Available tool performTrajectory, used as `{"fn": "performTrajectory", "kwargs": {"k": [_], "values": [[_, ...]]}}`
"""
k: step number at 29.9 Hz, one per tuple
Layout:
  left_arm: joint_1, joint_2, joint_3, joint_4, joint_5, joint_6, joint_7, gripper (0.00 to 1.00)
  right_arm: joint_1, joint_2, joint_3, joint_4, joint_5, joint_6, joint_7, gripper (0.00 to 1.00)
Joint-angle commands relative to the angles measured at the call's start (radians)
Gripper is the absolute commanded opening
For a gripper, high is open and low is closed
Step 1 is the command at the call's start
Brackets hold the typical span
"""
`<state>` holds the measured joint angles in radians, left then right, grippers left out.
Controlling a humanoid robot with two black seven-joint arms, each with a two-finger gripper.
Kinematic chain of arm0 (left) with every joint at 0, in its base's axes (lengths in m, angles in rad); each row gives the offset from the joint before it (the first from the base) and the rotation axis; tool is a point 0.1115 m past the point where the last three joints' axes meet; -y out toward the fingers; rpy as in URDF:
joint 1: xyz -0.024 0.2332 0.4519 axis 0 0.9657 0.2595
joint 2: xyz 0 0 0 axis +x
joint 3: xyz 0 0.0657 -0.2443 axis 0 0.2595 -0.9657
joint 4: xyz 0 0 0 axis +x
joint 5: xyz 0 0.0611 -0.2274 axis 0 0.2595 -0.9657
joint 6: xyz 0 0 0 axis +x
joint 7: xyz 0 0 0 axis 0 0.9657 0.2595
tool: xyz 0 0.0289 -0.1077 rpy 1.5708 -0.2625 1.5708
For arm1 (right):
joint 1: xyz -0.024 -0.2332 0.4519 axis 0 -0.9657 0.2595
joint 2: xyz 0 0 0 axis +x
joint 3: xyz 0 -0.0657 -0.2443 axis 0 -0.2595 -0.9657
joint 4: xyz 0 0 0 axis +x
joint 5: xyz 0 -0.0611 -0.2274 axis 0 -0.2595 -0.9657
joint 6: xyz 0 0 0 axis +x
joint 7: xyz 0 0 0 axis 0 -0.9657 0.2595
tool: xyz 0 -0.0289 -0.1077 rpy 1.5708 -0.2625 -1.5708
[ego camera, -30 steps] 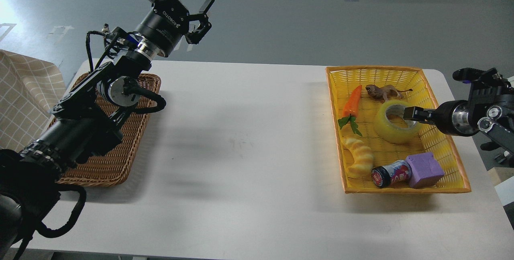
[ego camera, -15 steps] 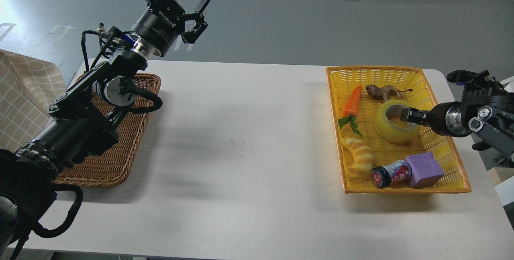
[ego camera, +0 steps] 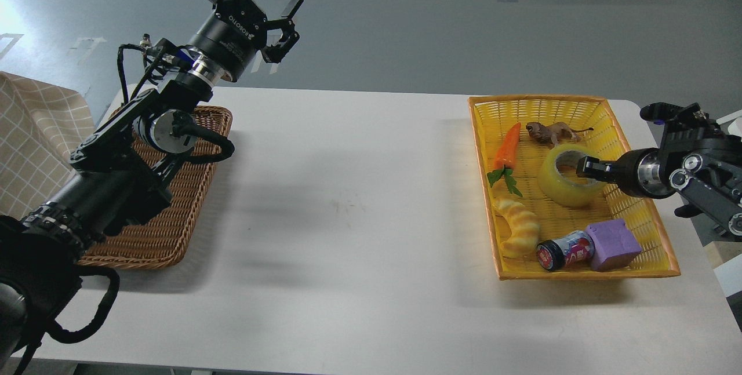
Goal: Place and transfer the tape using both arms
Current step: 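Lower the right gripper into the tape roll's hole and grasp it, then lift the tape roll with the right gripper and carry it toward the table center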
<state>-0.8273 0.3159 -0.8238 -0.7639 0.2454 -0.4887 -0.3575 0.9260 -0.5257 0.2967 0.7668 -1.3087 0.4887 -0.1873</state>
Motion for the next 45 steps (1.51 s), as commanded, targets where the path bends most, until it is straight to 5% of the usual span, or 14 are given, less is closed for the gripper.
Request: {"fn": "performTrajectory", "kwargs": {"k": [1, 3, 14, 22, 29, 45], "values": [[0.002, -0.001, 0.000, 0.000, 0.000, 0.000, 0.000, 0.98, 0.004, 0.001, -0.013, -0.003, -0.001, 0.000, -0.001, 0.20], [0.002, -0.001, 0.000, 0.000, 0.000, 0.000, 0.002, 0.98, 0.011, 0.001, -0.018, -0.001, 0.002, 0.000, -0.001, 0.00], [-0.001, -0.001, 0.000, 0.000, 0.000, 0.000, 0.000, 0.98, 0.053, -0.010, -0.019, 0.049, 0.002, 0.000, -0.003, 0.00], [-0.003, 0.000, 0.000, 0.000, 0.000, 0.000, 0.000, 0.98, 0.129, -0.152, -0.016, 0.302, 0.005, 0.000, -0.003, 0.00], [-0.007, 0.003, -0.001, 0.000, 0.000, 0.000, 0.000, 0.98, 0.217, -0.146, -0.013, 0.335, 0.005, 0.000, -0.004, 0.00], [-0.007, 0.015, -0.003, 0.000, -0.001, 0.000, 0.000, 0.98, 0.263, 0.183, -0.097, 0.319, -0.003, 0.000, -0.012, 0.00]]}}
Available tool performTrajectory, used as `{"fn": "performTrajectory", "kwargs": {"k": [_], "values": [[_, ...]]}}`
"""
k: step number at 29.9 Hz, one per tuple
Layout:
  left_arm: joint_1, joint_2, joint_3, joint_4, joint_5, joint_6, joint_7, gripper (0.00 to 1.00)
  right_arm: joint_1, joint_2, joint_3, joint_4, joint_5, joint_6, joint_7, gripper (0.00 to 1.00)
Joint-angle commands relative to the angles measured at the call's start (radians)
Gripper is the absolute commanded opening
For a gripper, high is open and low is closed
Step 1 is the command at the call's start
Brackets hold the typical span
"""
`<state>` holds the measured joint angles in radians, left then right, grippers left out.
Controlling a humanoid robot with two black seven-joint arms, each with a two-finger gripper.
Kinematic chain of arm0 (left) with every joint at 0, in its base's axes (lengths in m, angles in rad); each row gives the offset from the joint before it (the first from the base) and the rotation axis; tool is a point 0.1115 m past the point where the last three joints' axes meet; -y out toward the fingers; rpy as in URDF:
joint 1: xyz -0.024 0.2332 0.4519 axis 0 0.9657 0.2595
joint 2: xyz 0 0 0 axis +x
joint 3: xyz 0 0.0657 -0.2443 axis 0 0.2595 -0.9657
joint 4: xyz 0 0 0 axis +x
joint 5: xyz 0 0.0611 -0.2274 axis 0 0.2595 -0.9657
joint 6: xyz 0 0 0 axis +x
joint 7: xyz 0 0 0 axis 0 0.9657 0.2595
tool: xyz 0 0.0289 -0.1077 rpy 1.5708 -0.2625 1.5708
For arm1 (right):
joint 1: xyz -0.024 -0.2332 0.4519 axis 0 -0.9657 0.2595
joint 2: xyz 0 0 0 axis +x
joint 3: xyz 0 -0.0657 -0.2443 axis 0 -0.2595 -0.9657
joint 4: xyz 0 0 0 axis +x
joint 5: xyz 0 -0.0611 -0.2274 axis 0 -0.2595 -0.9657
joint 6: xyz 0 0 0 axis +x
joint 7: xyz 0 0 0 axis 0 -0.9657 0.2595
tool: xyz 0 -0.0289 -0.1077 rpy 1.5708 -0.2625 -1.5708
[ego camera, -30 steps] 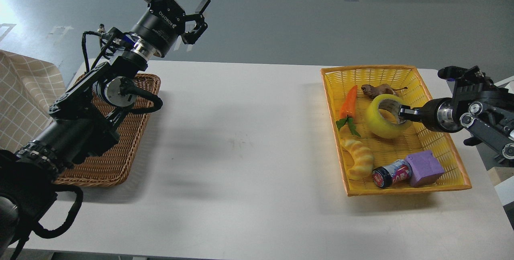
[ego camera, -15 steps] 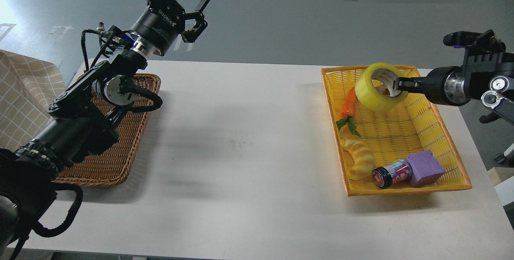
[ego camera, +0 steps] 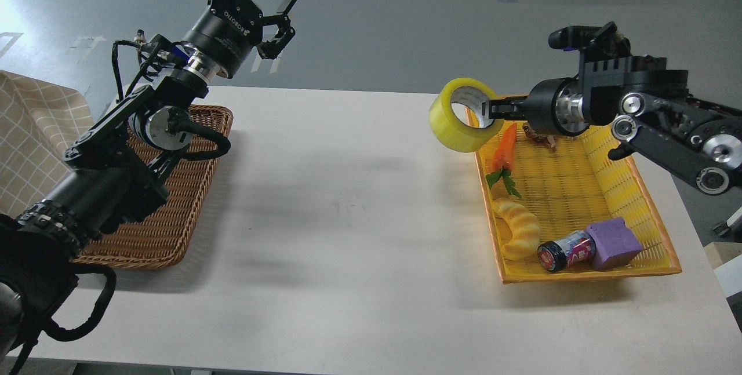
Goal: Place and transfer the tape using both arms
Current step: 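Lift the tape roll with the right gripper and carry it toward the table center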
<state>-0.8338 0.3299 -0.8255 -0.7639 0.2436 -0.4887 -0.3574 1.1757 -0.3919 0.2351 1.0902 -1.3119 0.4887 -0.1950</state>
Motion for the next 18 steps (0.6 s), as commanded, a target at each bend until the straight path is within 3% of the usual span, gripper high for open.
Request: {"fn": "performTrajectory", "kwargs": {"k": [1, 18], "values": [[-0.001, 0.001, -0.001, 0.000, 0.000, 0.000, 0.000, 0.98, 0.015, 0.060, -0.046, -0.006, 0.000, 0.000, -0.004, 0.00], [-0.005, -0.006, -0.001, 0.000, 0.000, 0.000, 0.000, 0.98, 0.018, 0.379, -0.191, -0.187, -0.006, 0.000, -0.012, 0.00]]}}
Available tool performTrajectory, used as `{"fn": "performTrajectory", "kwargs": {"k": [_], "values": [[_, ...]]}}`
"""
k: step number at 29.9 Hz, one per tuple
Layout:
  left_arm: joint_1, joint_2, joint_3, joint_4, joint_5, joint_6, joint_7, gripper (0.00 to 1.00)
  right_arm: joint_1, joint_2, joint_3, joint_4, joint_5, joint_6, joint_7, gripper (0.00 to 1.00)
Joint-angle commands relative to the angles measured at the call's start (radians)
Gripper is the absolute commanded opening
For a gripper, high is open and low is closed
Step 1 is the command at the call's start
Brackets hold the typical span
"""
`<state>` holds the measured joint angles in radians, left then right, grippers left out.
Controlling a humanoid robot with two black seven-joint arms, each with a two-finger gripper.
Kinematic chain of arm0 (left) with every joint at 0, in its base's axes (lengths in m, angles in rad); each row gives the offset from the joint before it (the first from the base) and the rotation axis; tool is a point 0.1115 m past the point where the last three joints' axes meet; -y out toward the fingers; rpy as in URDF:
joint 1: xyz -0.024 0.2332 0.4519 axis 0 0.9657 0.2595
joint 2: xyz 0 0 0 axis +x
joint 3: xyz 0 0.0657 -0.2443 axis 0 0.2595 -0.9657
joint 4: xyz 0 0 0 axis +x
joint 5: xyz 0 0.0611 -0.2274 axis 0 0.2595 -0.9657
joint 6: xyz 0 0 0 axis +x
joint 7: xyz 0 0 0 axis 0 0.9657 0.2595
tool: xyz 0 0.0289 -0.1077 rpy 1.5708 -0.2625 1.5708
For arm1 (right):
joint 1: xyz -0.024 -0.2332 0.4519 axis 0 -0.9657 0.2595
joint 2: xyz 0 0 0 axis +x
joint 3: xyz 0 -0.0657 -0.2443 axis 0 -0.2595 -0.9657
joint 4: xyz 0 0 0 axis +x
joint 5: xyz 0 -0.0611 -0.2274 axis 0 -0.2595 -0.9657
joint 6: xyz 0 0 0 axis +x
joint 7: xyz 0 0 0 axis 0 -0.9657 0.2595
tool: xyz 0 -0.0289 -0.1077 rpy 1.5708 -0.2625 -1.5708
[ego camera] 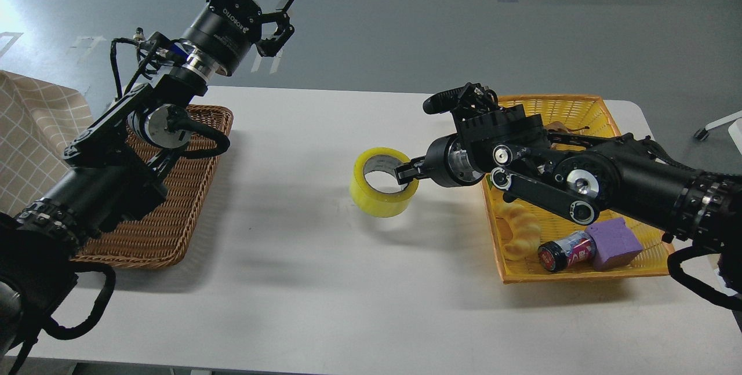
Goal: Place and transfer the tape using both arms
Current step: 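Lift the tape roll with the right gripper and carry it toward the table center, then lower the tape roll onto the table center and open the right gripper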
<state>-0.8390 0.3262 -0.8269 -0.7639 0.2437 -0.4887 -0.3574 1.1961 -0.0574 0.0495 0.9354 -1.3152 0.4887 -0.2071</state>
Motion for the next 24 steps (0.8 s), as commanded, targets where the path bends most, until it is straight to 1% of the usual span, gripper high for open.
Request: {"fn": "performTrajectory", "kwargs": {"k": [1, 4, 10, 24], "values": [[0.000, -0.002, 0.000, 0.000, 0.000, 0.000, 0.000, 0.98, -0.003, 0.056, -0.005, -0.041, -0.003, 0.000, 0.000, 0.00], [0.000, -0.001, 0.000, 0.000, 0.000, 0.000, 0.000, 0.98, -0.003, 0.057, -0.010, -0.075, -0.004, 0.000, 0.000, 0.00], [0.000, -0.001, 0.000, 0.000, 0.000, 0.000, 0.000, 0.98, 0.000, 0.057, -0.085, -0.113, -0.012, 0.000, 0.000, 0.00], [0.000, -0.001, -0.001, 0.000, 0.000, 0.000, 0.000, 0.98, -0.003, 0.057, -0.089, -0.148, -0.015, 0.000, 0.000, 0.00]]}}
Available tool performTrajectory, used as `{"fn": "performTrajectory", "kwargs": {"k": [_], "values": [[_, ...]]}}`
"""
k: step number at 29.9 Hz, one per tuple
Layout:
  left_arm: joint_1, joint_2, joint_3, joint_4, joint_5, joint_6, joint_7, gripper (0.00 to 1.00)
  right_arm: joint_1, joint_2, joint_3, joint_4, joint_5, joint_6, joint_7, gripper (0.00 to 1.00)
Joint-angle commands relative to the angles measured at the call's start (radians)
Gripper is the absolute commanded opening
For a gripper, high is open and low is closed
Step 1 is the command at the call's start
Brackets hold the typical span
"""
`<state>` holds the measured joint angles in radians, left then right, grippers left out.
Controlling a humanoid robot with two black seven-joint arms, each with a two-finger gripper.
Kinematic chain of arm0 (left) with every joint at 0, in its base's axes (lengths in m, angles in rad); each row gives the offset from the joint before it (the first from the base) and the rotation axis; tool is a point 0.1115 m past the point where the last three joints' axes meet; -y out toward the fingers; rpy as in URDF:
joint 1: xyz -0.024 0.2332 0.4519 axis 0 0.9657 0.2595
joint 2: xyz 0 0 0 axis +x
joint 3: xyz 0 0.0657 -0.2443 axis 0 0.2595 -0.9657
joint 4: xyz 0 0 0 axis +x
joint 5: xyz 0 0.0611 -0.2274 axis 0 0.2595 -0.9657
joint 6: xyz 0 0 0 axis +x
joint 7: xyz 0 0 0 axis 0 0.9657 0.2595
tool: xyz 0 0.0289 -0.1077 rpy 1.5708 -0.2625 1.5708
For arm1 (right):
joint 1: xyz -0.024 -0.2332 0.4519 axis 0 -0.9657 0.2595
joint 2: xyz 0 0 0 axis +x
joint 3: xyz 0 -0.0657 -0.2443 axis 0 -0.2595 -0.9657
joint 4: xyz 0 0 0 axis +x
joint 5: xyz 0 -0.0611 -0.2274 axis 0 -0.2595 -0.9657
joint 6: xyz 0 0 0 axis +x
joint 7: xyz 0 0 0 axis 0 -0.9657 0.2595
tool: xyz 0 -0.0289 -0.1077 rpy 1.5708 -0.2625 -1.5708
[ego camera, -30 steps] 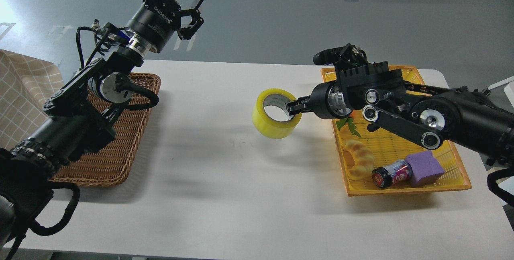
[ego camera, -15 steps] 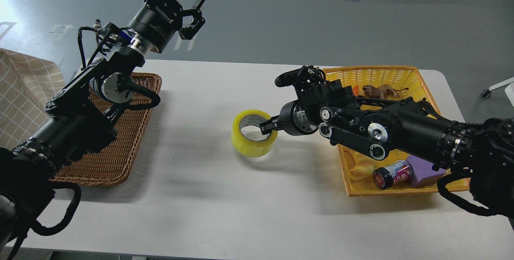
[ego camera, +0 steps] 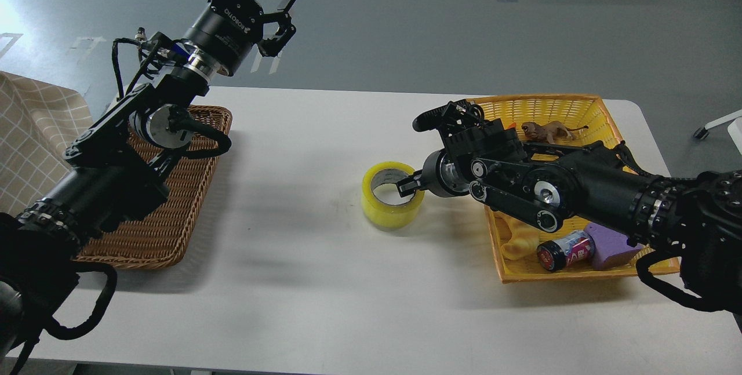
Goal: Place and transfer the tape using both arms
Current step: 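Lower the tape roll onto the table center and open the right gripper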
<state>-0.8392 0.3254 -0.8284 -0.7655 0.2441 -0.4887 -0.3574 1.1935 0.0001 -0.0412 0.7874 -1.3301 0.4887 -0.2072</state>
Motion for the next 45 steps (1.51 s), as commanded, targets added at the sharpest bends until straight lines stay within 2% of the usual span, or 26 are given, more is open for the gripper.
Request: {"fn": "performTrajectory", "kwargs": {"k": [1, 13, 16, 18, 19, 21, 26, 28, 45], "values": [[0.000, 0.000, 0.000, 0.002, 0.000, 0.000, 0.000, 0.98, -0.002, 0.000, 0.001, 0.000, 0.000, 0.000, 0.000, 0.00], [0.000, 0.000, 0.000, 0.000, 0.000, 0.000, 0.000, 0.98, -0.006, 0.000, 0.000, 0.000, 0.002, 0.000, 0.000, 0.00], [0.000, 0.001, 0.000, 0.000, 0.000, 0.000, 0.000, 0.98, -0.006, 0.000, 0.000, 0.000, 0.002, 0.000, 0.000, 0.07], [0.000, 0.001, 0.000, 0.000, 0.000, 0.000, 0.000, 0.98, -0.006, 0.000, 0.001, 0.000, 0.002, 0.000, 0.000, 0.21], [0.000, 0.001, 0.000, 0.002, 0.000, 0.000, 0.000, 0.98, -0.009, 0.000, 0.004, 0.000, 0.003, 0.000, 0.000, 0.32], [0.000, 0.001, 0.002, 0.002, 0.000, 0.000, 0.000, 0.98, -0.012, 0.000, 0.004, 0.000, 0.003, 0.000, 0.000, 0.39], [0.000, 0.001, 0.000, 0.002, 0.000, 0.000, 0.000, 0.98, -0.022, 0.000, 0.009, 0.001, 0.006, 0.000, 0.003, 0.83], [0.000, 0.000, 0.000, 0.002, 0.000, 0.000, 0.000, 0.98, -0.023, 0.000, 0.011, 0.000, 0.008, 0.000, 0.003, 0.94], [0.000, 0.001, 0.002, 0.002, 0.000, 0.000, 0.002, 0.98, 0.003, 0.000, 0.035, 0.045, 0.014, 0.000, 0.003, 0.96]]}}
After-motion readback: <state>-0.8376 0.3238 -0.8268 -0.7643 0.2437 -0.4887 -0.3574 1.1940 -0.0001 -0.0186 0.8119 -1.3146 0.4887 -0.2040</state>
